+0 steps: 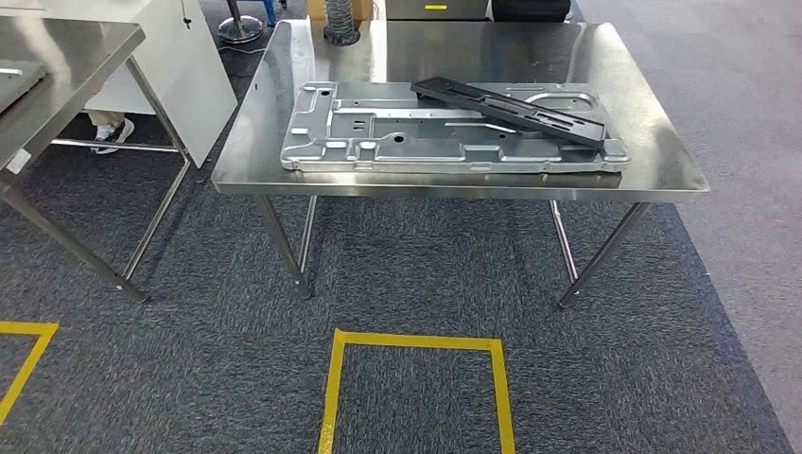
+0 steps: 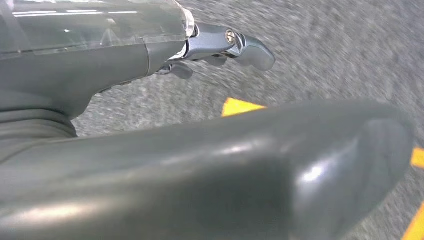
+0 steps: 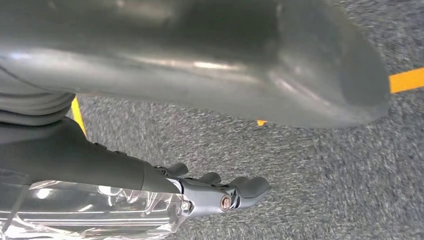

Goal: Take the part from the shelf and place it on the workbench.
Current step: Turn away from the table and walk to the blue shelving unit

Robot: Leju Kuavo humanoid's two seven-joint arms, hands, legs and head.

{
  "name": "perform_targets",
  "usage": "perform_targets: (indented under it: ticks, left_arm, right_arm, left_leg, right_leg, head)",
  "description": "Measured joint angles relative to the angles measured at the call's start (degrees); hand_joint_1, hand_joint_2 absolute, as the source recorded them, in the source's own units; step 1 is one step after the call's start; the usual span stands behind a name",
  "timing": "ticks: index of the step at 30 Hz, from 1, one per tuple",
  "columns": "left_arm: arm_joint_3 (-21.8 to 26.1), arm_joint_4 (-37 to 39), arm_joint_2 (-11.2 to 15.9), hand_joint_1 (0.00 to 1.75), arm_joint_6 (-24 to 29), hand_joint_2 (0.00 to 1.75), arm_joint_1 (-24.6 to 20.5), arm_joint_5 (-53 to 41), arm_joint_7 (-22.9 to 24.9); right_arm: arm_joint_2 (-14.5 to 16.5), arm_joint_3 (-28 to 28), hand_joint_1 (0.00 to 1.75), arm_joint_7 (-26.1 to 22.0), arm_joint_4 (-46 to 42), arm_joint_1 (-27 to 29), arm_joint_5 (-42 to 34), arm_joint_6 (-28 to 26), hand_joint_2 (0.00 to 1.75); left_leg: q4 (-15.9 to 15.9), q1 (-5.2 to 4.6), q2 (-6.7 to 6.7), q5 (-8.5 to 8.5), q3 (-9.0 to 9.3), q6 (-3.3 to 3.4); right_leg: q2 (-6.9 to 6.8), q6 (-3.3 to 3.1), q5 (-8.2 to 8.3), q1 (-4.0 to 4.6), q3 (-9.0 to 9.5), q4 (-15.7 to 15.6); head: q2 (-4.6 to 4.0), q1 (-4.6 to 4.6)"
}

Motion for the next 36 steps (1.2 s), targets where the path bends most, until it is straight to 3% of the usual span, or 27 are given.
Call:
perform_targets:
  ticks: [3, 4, 5, 7, 8, 9, 10, 11, 12, 14, 15, 16, 17, 18, 20, 22, 23, 25, 26, 28, 30, 31, 32, 33, 34, 36]
  left_arm:
    - [-0.01, 0.00, 0.00, 0.00, 0.06, 0.00, -0.02, -0.02, 0.07]
    - [-0.01, 0.00, 0.01, 0.00, 0.08, 0.00, -0.03, -0.03, 0.08]
    - [-0.01, 0.00, 0.01, 0.00, 0.10, 0.00, -0.10, -0.03, 0.09]
    - [-0.02, 0.00, 0.01, 0.00, 0.15, 0.00, -0.25, -0.09, 0.15]
    - [-0.02, 0.00, 0.00, 0.00, 0.16, 0.00, -0.31, -0.15, 0.17]
    - [-0.03, 0.00, -0.03, 0.00, 0.16, 0.00, -0.31, -0.25, 0.18]
    - [-0.03, 0.00, -0.07, 0.00, 0.17, 0.00, -0.33, -0.36, 0.17]
    - [-0.05, 0.00, -0.10, 0.00, 0.17, 0.00, -0.34, -0.49, 0.14]
    - [-0.08, 0.00, -0.13, 0.00, 0.16, 0.00, -0.37, -0.65, 0.10]
    - [-0.13, 0.00, -0.13, 0.00, 0.10, 0.00, -0.37, -0.95, 0.01]
    - [-0.15, 0.00, -0.13, 0.00, 0.03, 0.00, -0.35, -1.05, -0.01]
    - [-0.16, 0.00, -0.13, 0.00, -0.06, 0.00, -0.34, -1.14, -0.03]
    - [-0.17, 0.00, -0.13, 0.00, -0.14, 0.00, -0.33, -1.19, -0.04]
    - [-0.17, 0.00, -0.13, 0.00, -0.20, 0.00, -0.34, -1.22, -0.05]
    - [-0.20, 0.00, -0.24, 0.00, -0.28, 0.00, -0.35, -1.28, -0.09]
    - [-0.22, 0.00, -0.42, 0.00, -0.31, 0.00, -0.42, -1.29, -0.15]
    - [-0.22, 0.00, -0.49, 0.00, -0.30, 0.00, -0.44, -1.28, -0.18]
    - [-0.22, 0.00, -0.47, 0.00, -0.29, 0.00, -0.46, -1.18, -0.25]
    - [-0.22, 0.00, -0.46, 0.00, -0.29, 0.00, -0.43, -1.12, -0.27]
    - [-0.21, 0.00, -0.45, 0.00, -0.32, 0.00, -0.33, -0.96, -0.28]
    - [-0.20, 0.00, -0.48, 0.00, -0.37, 0.00, -0.27, -0.84, -0.28]
    - [-0.20, 0.00, -0.48, 0.00, -0.39, 0.00, -0.24, -0.79, -0.28]
    - [-0.20, 0.00, -0.48, 0.00, -0.40, 0.00, -0.22, -0.75, -0.28]
    - [-0.20, 0.00, -0.46, 0.00, -0.40, 0.00, -0.20, -0.71, -0.28]
    - [-0.20, 0.00, -0.44, 0.00, -0.40, 0.00, -0.21, -0.69, -0.28]
    - [-0.20, 0.00, -0.40, 0.00, -0.36, 0.00, -0.36, -0.63, -0.10]
  right_arm:
    - [0.00, 0.00, 0.00, 0.01, 0.08, -0.06, 0.01, -0.01, 0.00]
    - [0.00, 0.01, 0.00, 0.01, 0.14, -0.13, 0.04, -0.02, 0.00]
    - [0.00, 0.01, 0.00, 0.00, 0.22, -0.27, 0.11, -0.02, 0.00]
    - [0.00, 0.03, 0.00, -0.02, 0.41, -0.54, 0.38, -0.02, 0.00]
    - [0.00, 0.04, 0.00, -0.02, 0.45, -0.65, 0.50, -0.02, 0.00]
    - [0.01, 0.04, 0.00, 0.01, 0.49, -0.67, 0.60, -0.02, 0.00]
    - [0.02, 0.04, 0.00, 0.04, 0.56, -0.69, 0.64, -0.01, 0.00]
    - [0.04, 0.04, 0.00, 0.09, 0.65, -0.67, 0.66, -0.01, 0.00]
    - [0.08, 0.04, 0.00, 0.13, 0.75, -0.61, 0.66, -0.01, 0.00]
    - [0.11, 0.03, 0.00, 0.17, 0.88, -0.52, 0.58, -0.05, 0.00]
    - [0.12, 0.02, 0.00, 0.18, 0.90, -0.50, 0.53, -0.09, 0.00]
    - [0.12, 0.01, 0.00, 0.18, 0.91, -0.50, 0.48, -0.13, 0.00]
    - [0.13, 0.00, 0.00, 0.18, 0.92, -0.49, 0.44, -0.15, 0.00]
    - [0.14, 0.00, 0.00, 0.18, 0.93, -0.49, 0.43, -0.16, 0.00]
    - [0.10, -0.01, 0.00, 0.17, 0.94, -0.55, 0.41, -0.16, 0.00]
    - [0.03, -0.02, 0.00, 0.16, 0.93, -0.64, 0.42, -0.16, 0.00]
    - [-0.01, -0.03, 0.00, 0.16, 0.93, -0.67, 0.44, -0.14, 0.00]
    - [0.00, -0.05, 0.00, 0.22, 0.96, -0.66, 0.49, -0.05, 0.00]
    - [0.00, -0.08, 0.00, 0.33, 0.98, -0.65, 0.50, 0.00, 0.00]
    - [0.00, -0.16, 0.00, 0.71, 1.04, -0.59, 0.39, 0.14, 0.00]
    - [0.00, -0.29, 0.00, 1.01, 1.09, -0.46, 0.18, 0.33, 0.00]
    - [0.00, -0.34, 0.00, 1.06, 1.13, -0.40, 0.08, 0.42, 0.00]
    - [0.00, -0.37, 0.00, 1.08, 1.18, -0.38, 0.05, 0.49, 0.00]
    - [0.01, -0.38, 0.00, 1.09, 1.21, -0.38, 0.02, 0.57, 0.00]
    - [0.01, -0.39, 0.00, 1.11, 1.25, -0.38, 0.02, 0.64, 0.00]
    - [0.02, -0.42, 0.00, 1.34, 1.28, -0.41, 0.02, 0.82, 0.00]
  left_leg:
    - [1.26, 0.10, 0.08, 0.95, 0.41, -0.18]
    - [-0.24, 0.15, 0.09, 2.32, 1.90, -0.23]
    - [-3.76, 0.23, 0.10, 3.23, 4.78, -0.25]
    - [-12.96, 0.14, 0.07, 3.63, 11.55, 0.43]
    - [-16.05, 0.00, 0.09, 2.64, 13.42, 0.99]
    - [-17.15, -0.15, 0.14, 2.30, 13.70, 1.72]
    - [-17.17, -0.15, 0.33, 2.77, 13.28, 2.30]
    - [-17.18, -0.17, 0.50, 3.39, 12.63, 2.88]
    - [-17.23, -0.15, 0.64, 4.09, 11.84, 3.36]
    - [-17.20, -0.28, 0.74, 5.48, 10.07, 3.81]
    - [-17.14, -0.40, 0.76, 6.17, 9.15, 3.85]
    - [-17.05, -0.53, 0.79, 6.84, 8.25, 3.85]
    - [-16.94, -0.67, 0.82, 7.49, 7.35, 3.83]
    - [-16.84, -0.83, 0.83, 8.10, 6.50, 3.80]
    - [-16.71, -1.11, 0.81, 9.21, 5.16, 3.65]
    - [-16.66, -1.25, 0.87, 10.20, 4.53, 3.25]
    - [-16.70, -1.21, 0.92, 10.68, 4.39, 2.94]
    - [-16.78, -1.05, 0.97, 11.32, 4.19, 2.25]
    - [-16.28, -0.99, 0.92, 10.66, 3.86, 1.93]
    - [-12.32, -0.87, 0.78, 6.45, 2.34, 1.36]
    - [-4.80, -0.64, 0.72, 1.41, 0.05, 0.84]
    - [-1.66, -0.51, 0.72, 0.42, -0.61, 0.63]
    - [-0.11, -0.42, 0.73, 0.59, -0.48, 0.47]
    - [-1.04, -0.32, 0.74, 1.78, 0.95, 0.36]
    - [-4.16, -0.24, 0.75, 3.25, 3.45, 0.33]
    - [-12.92, -0.19, 0.77, 4.38, 9.39, 0.64]
  right_leg:
    - [-0.32, 0.11, 0.48, -0.02, -0.87, 0.26]
    - [-0.45, 0.26, 0.72, -0.07, -1.53, 0.60]
    - [-0.63, 0.55, 1.06, -0.14, -2.52, 1.23]
    - [-0.99, 1.55, 2.15, -0.11, -4.56, 2.76]
    - [-1.02, 2.01, 2.67, -0.07, -5.01, 3.17]
    - [-1.00, 2.43, 3.21, -0.05, -5.21, 3.28]
    - [-0.89, 2.71, 3.12, -0.19, -5.53, 3.49]
    - [-0.80, 2.98, 1.91, -0.36, -6.03, 4.35]
    - [-0.70, 3.24, -0.37, -0.48, -6.77, 6.23]
    - [-0.59, 3.59, -6.65, -0.58, -8.65, 13.04]
    - [-0.57, 3.68, -8.63, -0.57, -9.32, 16.66]
    - [-0.56, 3.68, -9.28, -0.56, -9.42, 19.21]
    - [-0.55, 3.52, -8.54, -0.53, -8.60, 19.90]
    - [-0.53, 3.21, -6.97, -0.43, -6.72, 18.47]
    - [-0.34, 2.04, -4.61, 0.05, -0.29, 10.37]
    - [-0.14, 1.09, -5.03, 0.61, 5.26, 2.01]
    - [-0.08, 0.82, -5.47, 0.83, 6.48, -0.15]
    - [-0.16, 0.43, -4.94, 0.83, 6.22, -1.03]
    - [-0.23, 0.03, -4.42, 0.71, 5.84, -1.20]
    - [-0.46, -0.55, -3.22, 0.47, 4.76, -1.46]
    - [-0.58, -0.70, -2.17, 0.53, 3.28, -1.26]
    - [-0.63, -0.65, -1.71, 0.54, 2.49, -1.06]
    - [-0.66, -0.56, -1.34, 0.52, 1.77, -0.81]
    - [-0.66, -0.42, -1.07, 0.47, 1.07, -0.44]
    - [-0.66, -0.26, -0.89, 0.41, 0.48, -0.01]
    - [-0.68, 0.15, -0.73, 0.36, -0.58, 1.05]
  head:
    - [0.00, 0.01]
    - [0.00, -0.01]
    - [0.00, -0.02]
    - [0.01, 0.06]
    - [0.01, 0.06]
    - [0.01, 0.02]
    - [0.01, -0.12]
    - [0.01, -0.15]
    - [0.00, -0.12]
    - [0.00, 0.13]
    - [0.00, 0.17]
    - [0.00, 0.20]
    - [0.00, 0.19]
    - [0.00, 0.19]
    - [0.00, 0.15]
    - [0.00, 0.15]
    - [0.00, 0.18]
    - [0.00, 0.24]
    - [0.00, 0.27]
    - [0.00, 0.04]
    - [0.00, -0.16]
    - [0.00, -0.14]
    - [0.00, -0.16]
    - [0.00, -0.17]
    - [0.00, -0.17]
    - [0.00, -0.19]
